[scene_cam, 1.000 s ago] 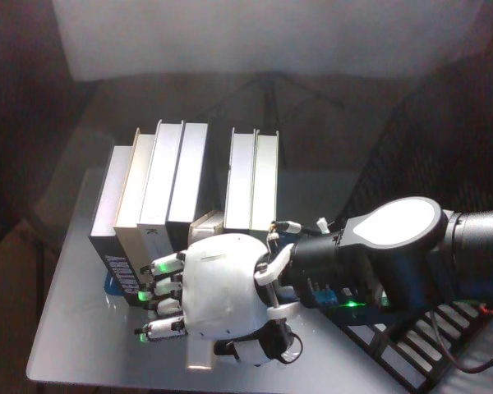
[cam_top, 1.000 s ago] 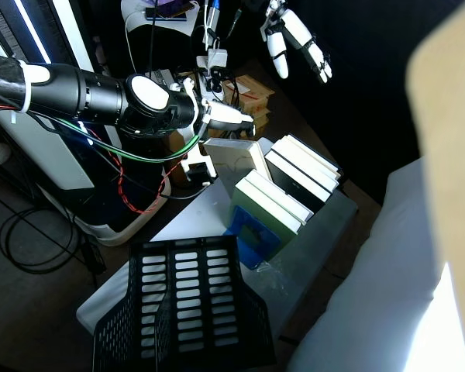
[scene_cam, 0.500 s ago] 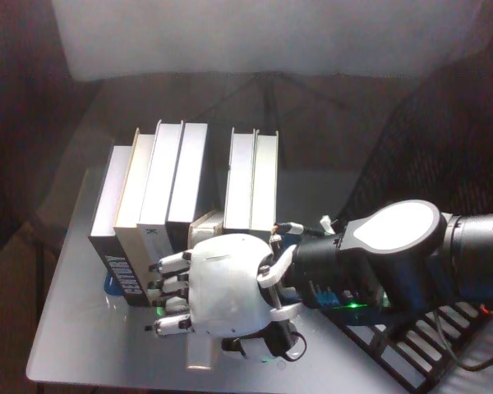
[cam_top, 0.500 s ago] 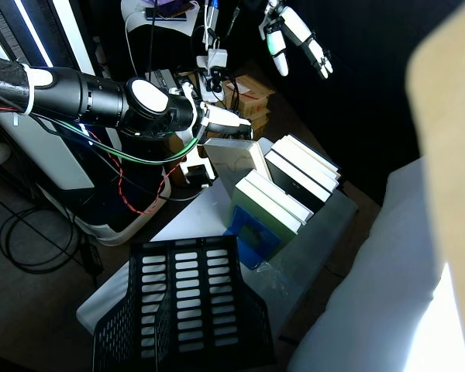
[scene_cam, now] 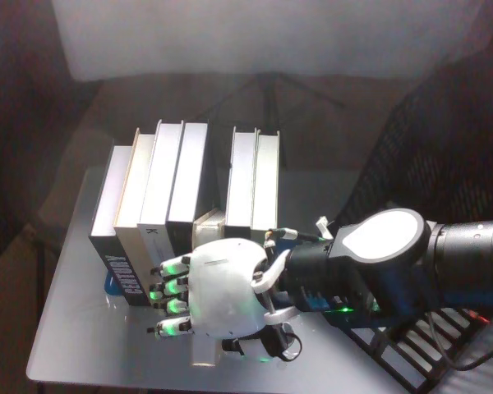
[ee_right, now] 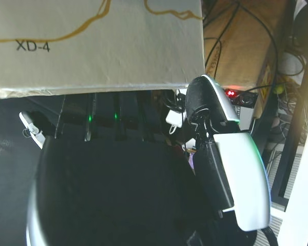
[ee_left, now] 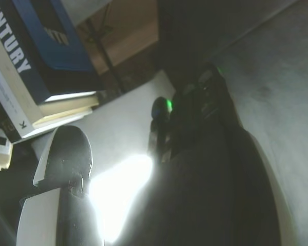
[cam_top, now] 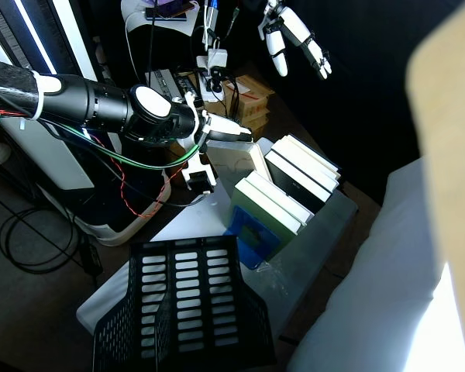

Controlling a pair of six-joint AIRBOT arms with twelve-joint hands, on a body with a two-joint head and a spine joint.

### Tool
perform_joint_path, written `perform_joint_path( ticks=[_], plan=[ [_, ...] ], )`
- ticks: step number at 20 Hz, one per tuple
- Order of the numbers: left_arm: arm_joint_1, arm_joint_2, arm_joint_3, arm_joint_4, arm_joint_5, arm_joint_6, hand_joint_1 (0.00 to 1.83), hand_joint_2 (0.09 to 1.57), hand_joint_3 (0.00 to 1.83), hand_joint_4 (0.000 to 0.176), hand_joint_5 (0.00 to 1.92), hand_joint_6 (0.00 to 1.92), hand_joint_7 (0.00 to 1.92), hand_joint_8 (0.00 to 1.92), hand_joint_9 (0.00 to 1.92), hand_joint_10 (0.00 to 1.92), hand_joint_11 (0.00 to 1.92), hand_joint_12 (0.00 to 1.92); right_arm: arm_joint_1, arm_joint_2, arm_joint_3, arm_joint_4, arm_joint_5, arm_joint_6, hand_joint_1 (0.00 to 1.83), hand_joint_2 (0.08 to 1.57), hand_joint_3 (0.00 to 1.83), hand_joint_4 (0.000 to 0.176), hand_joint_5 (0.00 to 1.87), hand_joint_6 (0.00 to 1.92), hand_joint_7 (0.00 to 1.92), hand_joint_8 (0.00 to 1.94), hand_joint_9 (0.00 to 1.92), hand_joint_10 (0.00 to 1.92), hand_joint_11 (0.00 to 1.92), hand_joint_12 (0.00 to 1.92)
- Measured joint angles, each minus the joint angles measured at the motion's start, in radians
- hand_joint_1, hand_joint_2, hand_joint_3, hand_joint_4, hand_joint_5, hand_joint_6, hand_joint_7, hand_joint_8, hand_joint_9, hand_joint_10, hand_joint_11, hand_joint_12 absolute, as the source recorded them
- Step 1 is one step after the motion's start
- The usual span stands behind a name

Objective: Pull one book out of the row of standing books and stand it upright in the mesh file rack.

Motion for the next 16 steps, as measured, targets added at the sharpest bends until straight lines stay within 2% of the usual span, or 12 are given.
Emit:
perform_joint_path(
  ticks=[6, 8, 11, 12, 16],
  plan=[
    [0.0, -0.001, 0.0, 0.002, 0.0, -0.001, 0.59, 1.31, 0.0, 0.0, 0.14, 0.0, 0.0, 0.0, 0.0, 0.0, 0.0, 0.0, -0.007, -0.011, 0.016, 0.0, -0.005, 0.0, 0.18, 1.56, 0.01, 0.0, 0.0, 0.5, 0.26, 0.07, 0.13, 0.01, 0.0, 0.72],
    [0.0, -0.001, 0.0, 0.002, -0.002, -0.001, 0.57, 1.3, 0.0, 0.018, 0.13, 0.0, 0.01, 0.0, 0.0, 0.0, 0.0, 0.0, -0.011, -0.011, 0.016, 0.004, -0.005, 0.0, 0.18, 1.56, 0.01, 0.0, 0.0, 0.5, 0.26, 0.07, 0.13, 0.01, 0.0, 0.72],
    [0.0, -0.001, 0.0, 0.006, -0.003, -0.008, 0.55, 1.31, 0.0, 0.011, 0.12, 0.0, 0.01, 0.0, 0.0, 0.0, 0.0, 0.0, -0.017, -0.011, 0.018, 0.008, -0.008, 0.0, 0.18, 1.56, 0.01, 0.0, 0.0, 0.5, 0.26, 0.06, 0.13, 0.01, 0.0, 0.72],
    [0.0, -0.001, 0.0, 0.011, -0.005, -0.009, 0.52, 1.31, 0.0, 0.019, 0.11, 0.0, 0.0, 0.0, 0.0, 0.0, 0.0, 0.0, -0.019, -0.011, 0.019, 0.008, -0.008, 0.0, 0.18, 1.56, 0.01, 0.0, 0.0, 0.5, 0.26, 0.06, 0.13, 0.01, 0.0, 0.72],
    [0.0, -0.001, 0.001, 0.019, -0.015, -0.013, 0.53, 1.31, 0.0, 0.014, 0.12, 0.0, 0.0, 0.0, 0.0, 0.0, 0.0, 0.0, -0.019, -0.011, 0.019, 0.011, -0.008, 0.0, 0.18, 1.56, 0.01, 0.0, 0.0, 0.5, 0.26, 0.06, 0.13, 0.01, 0.0, 0.72]
  ],
)
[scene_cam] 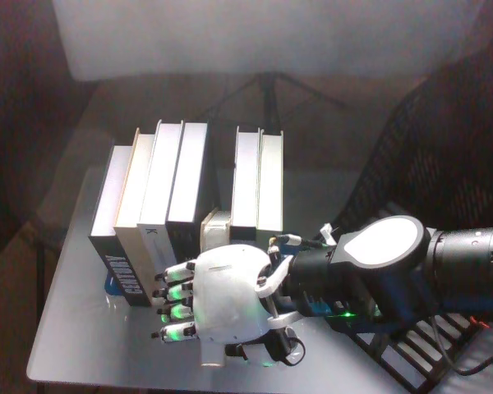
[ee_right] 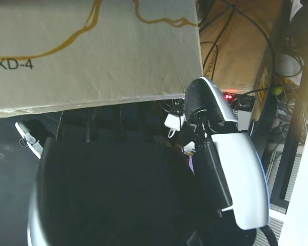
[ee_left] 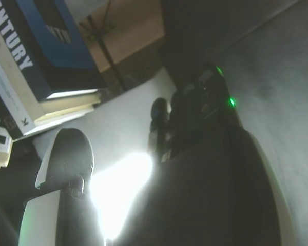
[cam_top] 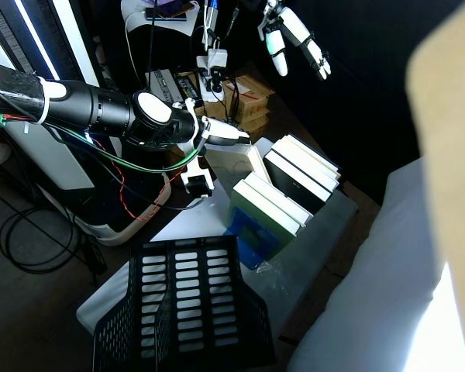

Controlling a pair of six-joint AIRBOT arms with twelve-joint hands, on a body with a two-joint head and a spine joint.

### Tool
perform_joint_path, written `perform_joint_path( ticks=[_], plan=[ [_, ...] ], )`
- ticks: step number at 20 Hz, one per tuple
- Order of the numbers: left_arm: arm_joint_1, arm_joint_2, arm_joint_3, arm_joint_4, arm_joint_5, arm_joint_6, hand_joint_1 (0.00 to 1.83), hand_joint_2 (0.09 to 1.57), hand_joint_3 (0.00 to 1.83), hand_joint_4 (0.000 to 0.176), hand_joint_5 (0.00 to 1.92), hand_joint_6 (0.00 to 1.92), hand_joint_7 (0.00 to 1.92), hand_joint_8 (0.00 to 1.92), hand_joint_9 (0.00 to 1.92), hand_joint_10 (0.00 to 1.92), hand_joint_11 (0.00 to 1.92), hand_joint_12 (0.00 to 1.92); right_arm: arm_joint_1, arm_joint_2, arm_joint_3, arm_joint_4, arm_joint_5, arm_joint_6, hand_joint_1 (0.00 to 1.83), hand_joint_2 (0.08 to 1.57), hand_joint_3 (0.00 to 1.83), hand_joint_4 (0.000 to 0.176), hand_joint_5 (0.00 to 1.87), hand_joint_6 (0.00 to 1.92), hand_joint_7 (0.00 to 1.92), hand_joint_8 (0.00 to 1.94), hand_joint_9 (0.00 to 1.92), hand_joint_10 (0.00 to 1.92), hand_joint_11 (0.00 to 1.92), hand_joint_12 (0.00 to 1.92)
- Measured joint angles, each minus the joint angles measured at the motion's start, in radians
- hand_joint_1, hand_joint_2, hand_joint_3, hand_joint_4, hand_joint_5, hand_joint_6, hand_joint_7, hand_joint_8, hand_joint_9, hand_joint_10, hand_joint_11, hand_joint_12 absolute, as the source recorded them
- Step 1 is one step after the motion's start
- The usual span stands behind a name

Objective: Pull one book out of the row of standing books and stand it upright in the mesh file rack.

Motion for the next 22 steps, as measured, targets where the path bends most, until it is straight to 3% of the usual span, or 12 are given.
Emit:
perform_joint_path(
  ticks=[4, 5, 9, 13, 14, 18, 22],
  plan=[
    [0.0, 0.0, 0.0, 0.001, -0.007, -0.002, 0.53, 1.31, 0.0, 0.014, 0.12, 0.0, 0.0, 0.0, 0.0, 0.0, 0.0, 0.0, -0.003, 0.001, 0.0, 0.0, 0.0, 0.0, 0.18, 1.56, 0.01, 0.0, 0.0, 0.5, 0.26, 0.06, 0.13, 0.01, 0.0, 0.72],
    [0.0, 0.0, 0.0, 0.003, -0.008, -0.002, 0.54, 1.31, 0.0, 0.025, 0.11, 0.0, 0.0, 0.0, 0.0, 0.0, 0.0, 0.0, -0.003, 0.002, 0.0, 0.0, 0.001, 0.0, 0.18, 1.56, 0.01, 0.0, 0.0, 0.5, 0.26, 0.06, 0.13, 0.01, 0.0, 0.72],
    [0.0, 0.004, -0.001, 0.003, -0.014, -0.002, 0.55, 1.31, 0.0, 0.021, 0.12, 0.0, 0.0, 0.0, 0.0, 0.0, 0.0, 0.0, -0.003, 0.006, 0.0, 0.0, 0.004, 0.0, 0.18, 1.56, 0.01, 0.0, 0.0, 0.5, 0.26, 0.06, 0.13, 0.01, 0.0, 0.72],
    [0.0, 0.015, -0.001, 0.001, -0.017, -0.003, 0.48, 1.34, 0.01, 0.051, 0.08, 0.0, 0.0, 0.0, 0.0, 0.0, 0.0, 0.0, -0.003, 0.006, -0.004, 0.015, 0.001, 0.0, 0.18, 1.56, 0.01, 0.0, 0.0, 0.5, 0.26, 0.06, 0.13, 0.01, 0.0, 0.72],
    [0.0, 0.015, -0.001, 0.0, -0.02, -0.003, 0.5, 1.34, 0.01, 0.041, 0.09, 0.01, 0.0, 0.0, 0.0, 0.0, 0.0, 0.0, -0.003, 0.007, -0.007, 0.015, 0.0, 0.0, 0.18, 1.56, 0.01, 0.0, 0.0, 0.5, 0.26, 0.06, 0.13, 0.01, 0.0, 0.72],
    [0.0, 0.015, 0.005, 0.009, -0.007, -0.006, 0.5, 1.34, 0.0, 0.025, 0.1, 0.01, 0.0, 0.0, 0.0, 0.0, 0.0, 0.0, -0.003, 0.007, -0.008, 0.023, -0.001, 0.0, 0.18, 1.56, 0.01, 0.0, 0.0, 0.5, 0.26, 0.06, 0.13, 0.01, 0.0, 0.72],
    [0.0, 0.016, 0.016, 0.019, 0.002, -0.008, 0.49, 1.35, 0.0, 0.024, 0.11, 0.01, 0.0, 0.0, 0.0, 0.0, 0.0, 0.0, -0.004, 0.008, -0.011, 0.037, 0.001, 0.0, 0.18, 1.56, 0.01, 0.0, 0.0, 0.5, 0.26, 0.05, 0.13, 0.01, 0.0, 0.72]
  ],
)
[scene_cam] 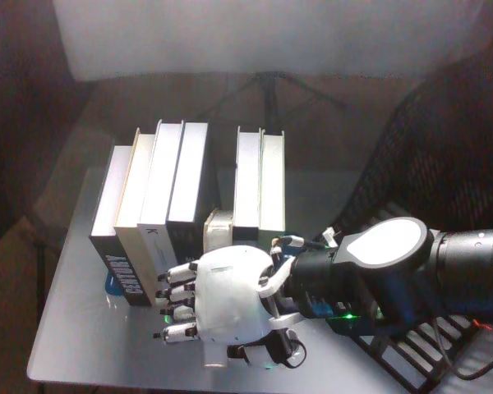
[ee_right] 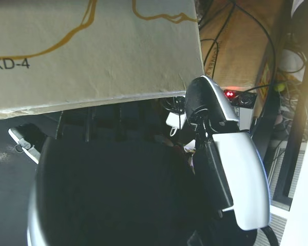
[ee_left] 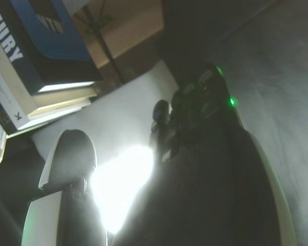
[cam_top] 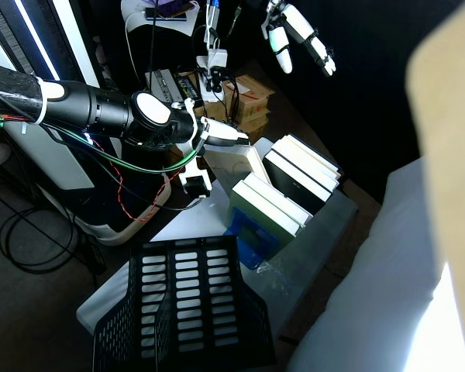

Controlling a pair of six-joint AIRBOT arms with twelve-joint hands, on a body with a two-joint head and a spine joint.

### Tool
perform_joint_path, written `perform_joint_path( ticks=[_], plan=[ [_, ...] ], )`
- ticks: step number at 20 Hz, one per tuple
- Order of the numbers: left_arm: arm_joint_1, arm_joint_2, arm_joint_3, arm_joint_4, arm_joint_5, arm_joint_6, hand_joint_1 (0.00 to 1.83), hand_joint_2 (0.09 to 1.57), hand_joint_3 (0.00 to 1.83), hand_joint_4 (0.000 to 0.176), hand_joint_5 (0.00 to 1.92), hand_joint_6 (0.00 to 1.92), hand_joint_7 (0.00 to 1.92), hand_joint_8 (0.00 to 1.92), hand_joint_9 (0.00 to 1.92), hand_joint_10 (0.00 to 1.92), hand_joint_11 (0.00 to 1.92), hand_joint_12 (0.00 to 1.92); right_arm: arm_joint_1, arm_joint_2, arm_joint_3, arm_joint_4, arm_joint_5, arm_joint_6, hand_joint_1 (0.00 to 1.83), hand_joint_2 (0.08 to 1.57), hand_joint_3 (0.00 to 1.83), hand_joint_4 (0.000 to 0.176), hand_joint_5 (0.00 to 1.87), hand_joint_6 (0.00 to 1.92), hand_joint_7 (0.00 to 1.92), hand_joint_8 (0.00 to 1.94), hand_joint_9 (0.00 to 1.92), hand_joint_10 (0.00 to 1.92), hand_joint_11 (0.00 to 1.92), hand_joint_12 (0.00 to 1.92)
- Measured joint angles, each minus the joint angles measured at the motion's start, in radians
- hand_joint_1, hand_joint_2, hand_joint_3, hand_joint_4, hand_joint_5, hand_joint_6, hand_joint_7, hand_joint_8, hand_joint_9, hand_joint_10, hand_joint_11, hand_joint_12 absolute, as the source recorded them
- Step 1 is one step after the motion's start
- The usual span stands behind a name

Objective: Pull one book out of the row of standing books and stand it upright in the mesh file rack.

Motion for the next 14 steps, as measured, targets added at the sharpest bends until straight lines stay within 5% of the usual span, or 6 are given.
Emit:
perform_joint_path(
  ticks=[3, 4, 6, 12, 13, 14],
  plan=[
    [-0.003, 0.0, 0.013, 0.004, 0.009, -0.006, 0.47, 1.35, 0.0, 0.027, 0.1, 0.0, 0.0, 0.0, 0.0, 0.0, 0.0, 0.0, -0.002, 0.004, 0.0, 0.015, 0.007, -0.001, 0.18, 1.56, 0.0, 0.0, 0.0, 0.5, 0.26, 0.05, 0.13, 0.01, 0.0, 0.72],
    [-0.01, 0.0, 0.019, 0.005, 0.016, -0.005, 0.44, 1.35, 0.0, 0.04, 0.09, 0.0, 0.0, 0.0, 0.0, 0.0, 0.0, 0.0, -0.002, 0.004, 0.0, 0.016, 0.008, -0.001, 0.63, 1.39, 0.0, 0.044, 0.0, 0.1, 0.05, 0.01, 0.02, 0.0, 0.0, 0.14],
    [-0.027, 0.005, 0.027, 0.019, 0.03, -0.001, 0.44, 1.35, 0.0, 0.037, 0.11, 0.01, 0.0, 0.0, 0.0, 0.0, 0.0, 0.0, -0.002, 0.005, 0.0, 0.019, 0.01, 0.0, 0.92, 1.08, 0.0, 0.05, 0.0, 0.0, 0.0, 0.0, 0.0, 0.0, 0.0, 0.0],
    [-0.039, 0.011, 0.05, 0.04, 0.048, 0.001, 0.48, 1.33, 0.0, 0.036, 0.12, 0.01, 0.0, 0.0, 0.0, 0.0, 0.0, 0.0, -0.002, 0.006, 0.011, 0.032, 0.027, -0.002, 0.92, 1.14, 0.0, 0.005, 0.02, 0.01, 0.03, 0.01, 0.0, 0.0, 0.0, 0.0],
    [-0.046, 0.013, 0.055, 0.044, 0.055, 0.003, 0.49, 1.32, 0.0, 0.044, 0.12, 0.01, 0.0, 0.0, 0.0, 0.0, 0.0, 0.0, -0.002, 0.006, 0.014, 0.046, 0.03, -0.002, 1.08, 1.11, 0.0, 0.0, 0.4, 0.23, 0.55, 0.09, 0.39, 0.32, 0.0, 1.35],
    [-0.052, 0.014, 0.059, 0.052, 0.057, 0.002, 0.46, 1.33, 0.0, 0.048, 0.11, 0.0, 0.0, 0.0, 0.0, 0.0, 0.0, 0.0, -0.002, 0.006, 0.016, 0.05, 0.032, -0.001, 1.32, 1.11, 0.0, 0.0, 0.76, 0.93, 1.0, 0.57, 0.82, 1.03, 0.38, 1.55]
  ],
)
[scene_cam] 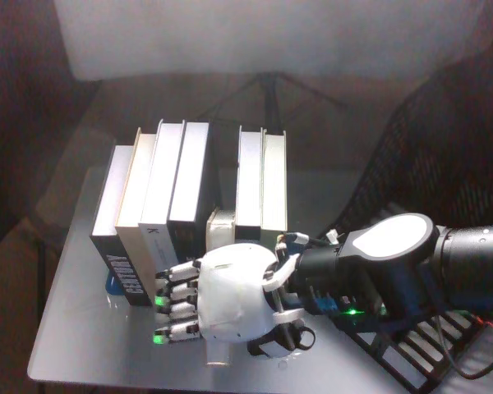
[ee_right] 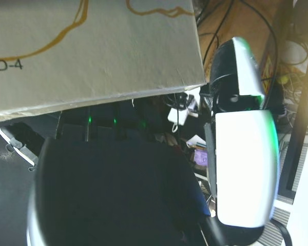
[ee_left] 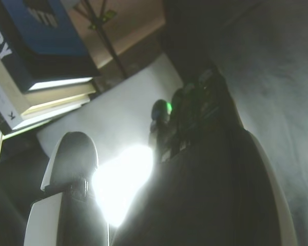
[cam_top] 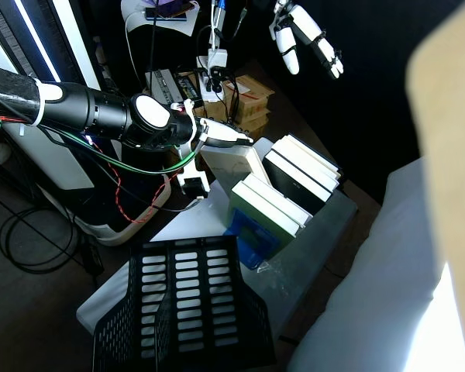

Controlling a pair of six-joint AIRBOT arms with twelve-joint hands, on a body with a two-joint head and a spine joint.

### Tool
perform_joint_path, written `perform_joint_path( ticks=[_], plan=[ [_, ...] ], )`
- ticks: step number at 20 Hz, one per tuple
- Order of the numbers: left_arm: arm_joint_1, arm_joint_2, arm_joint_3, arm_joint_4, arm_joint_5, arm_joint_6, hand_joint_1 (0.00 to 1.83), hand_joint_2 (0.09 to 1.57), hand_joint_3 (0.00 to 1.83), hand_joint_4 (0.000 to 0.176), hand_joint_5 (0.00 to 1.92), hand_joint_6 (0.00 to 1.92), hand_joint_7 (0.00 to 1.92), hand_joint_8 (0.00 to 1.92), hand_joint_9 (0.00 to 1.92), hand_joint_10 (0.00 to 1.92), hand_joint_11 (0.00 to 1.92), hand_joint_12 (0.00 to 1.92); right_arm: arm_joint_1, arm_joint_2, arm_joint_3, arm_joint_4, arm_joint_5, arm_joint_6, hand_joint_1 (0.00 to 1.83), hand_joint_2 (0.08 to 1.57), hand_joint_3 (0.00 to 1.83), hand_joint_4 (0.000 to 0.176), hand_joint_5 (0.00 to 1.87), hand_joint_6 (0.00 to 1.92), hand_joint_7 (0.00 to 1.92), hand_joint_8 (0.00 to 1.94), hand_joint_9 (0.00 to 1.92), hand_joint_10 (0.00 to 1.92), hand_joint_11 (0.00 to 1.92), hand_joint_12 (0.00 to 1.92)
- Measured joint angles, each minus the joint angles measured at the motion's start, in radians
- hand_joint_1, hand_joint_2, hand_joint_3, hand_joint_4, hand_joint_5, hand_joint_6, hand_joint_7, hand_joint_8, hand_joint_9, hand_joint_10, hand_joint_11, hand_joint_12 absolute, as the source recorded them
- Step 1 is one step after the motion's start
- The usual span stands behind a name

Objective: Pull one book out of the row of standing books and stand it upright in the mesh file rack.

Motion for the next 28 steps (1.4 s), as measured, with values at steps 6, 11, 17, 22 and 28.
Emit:
perform_joint_path(
  ticks=[6, 11, 17, 22, 28],
  plan=[
    [-0.016, 0.008, 0.016, 0.024, 0.007, 0.004, 0.46, 1.33, 0.0, 0.028, 0.13, 0.01, 0.0, 0.0, 0.0, 0.0, 0.0, 0.0, -0.018, -0.007, 0.023, 0.006, 0.026, 0.002, 1.37, 1.11, 0.0, 0.0, 0.95, 1.07, 1.05, 0.85, 0.85, 1.27, 0.46, 1.77],
    [-0.022, 0.01, 0.02, 0.034, 0.008, 0.006, 0.47, 1.33, 0.0, 0.028, 0.13, 0.01, 0.0, 0.0, 0.0, 0.0, 0.0, 0.0, -0.019, -0.007, 0.026, 0.007, 0.031, 0.002, 1.37, 1.12, 0.0, 0.0, 0.93, 1.1, 1.01, 0.92, 0.82, 1.3, 0.42, 1.77],
    [-0.022, 0.01, 0.02, 0.03, 0.007, 0.007, 0.45, 1.33, 0.0, 0.028, 0.12, 0.0, 0.0, 0.0, 0.0, 0.0, 0.0, 0.0, -0.019, -0.007, 0.026, 0.01, 0.031, 0.003, 1.36, 1.14, 0.0, 0.0, 0.88, 1.19, 0.98, 0.97, 0.77, 1.34, 0.35, 1.77],
    [-0.022, 0.009, 0.019, 0.028, 0.004, 0.007, 0.45, 1.33, 0.0, 0.035, 0.11, 0.01, 0.0, 0.0, 0.0, 0.0, 0.0, 0.0, -0.019, -0.007, 0.026, 0.01, 0.031, 0.003, 1.36, 1.15, 0.0, 0.0, 0.87, 1.22, 0.98, 0.97, 0.76, 1.35, 0.32, 1.79],
    [-0.022, 0.009, 0.015, 0.022, 0.002, 0.006, 0.49, 1.32, 0.0, 0.032, 0.13, 0.01, 0.0, 0.0, 0.0, 0.0, 0.0, 0.0, -0.018, 0.045, -0.031, 0.006, 0.046, 0.002, 1.37, 1.13, 0.0, 0.0, 0.88, 1.13, 1.05, 0.91, 0.81, 1.32, 0.43, 1.74]
  ],
)
